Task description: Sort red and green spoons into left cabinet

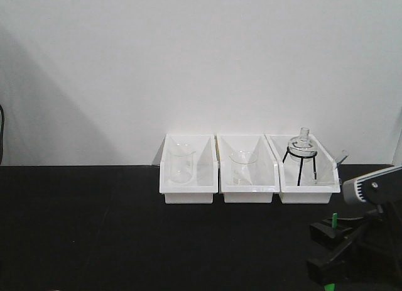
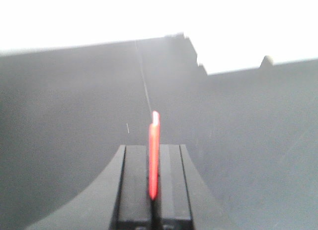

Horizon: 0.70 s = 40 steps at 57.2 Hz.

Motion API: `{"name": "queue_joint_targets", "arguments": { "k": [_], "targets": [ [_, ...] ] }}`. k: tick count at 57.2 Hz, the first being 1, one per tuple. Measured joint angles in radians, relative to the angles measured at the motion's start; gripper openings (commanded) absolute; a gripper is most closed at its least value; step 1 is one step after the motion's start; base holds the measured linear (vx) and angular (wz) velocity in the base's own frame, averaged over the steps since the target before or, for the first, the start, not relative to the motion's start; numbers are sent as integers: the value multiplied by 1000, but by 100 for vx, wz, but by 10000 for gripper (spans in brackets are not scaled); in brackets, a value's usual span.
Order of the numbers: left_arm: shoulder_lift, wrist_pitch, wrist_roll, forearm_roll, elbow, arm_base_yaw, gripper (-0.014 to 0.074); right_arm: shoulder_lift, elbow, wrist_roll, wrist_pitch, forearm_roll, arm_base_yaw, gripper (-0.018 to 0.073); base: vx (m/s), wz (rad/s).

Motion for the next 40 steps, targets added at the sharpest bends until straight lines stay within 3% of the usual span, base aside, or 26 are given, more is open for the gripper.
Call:
{"name": "queue_joint_targets", "arguments": {
  "k": [19,40],
  "targets": [
    [-356,8,33,-12,192,0,-7,-336,206,-59,-39,5,0,-3,0,0],
    [-441,13,54,-12,228,0,-6,-546,301,-58,-51,11,0,-3,0,0]
  ]
}}
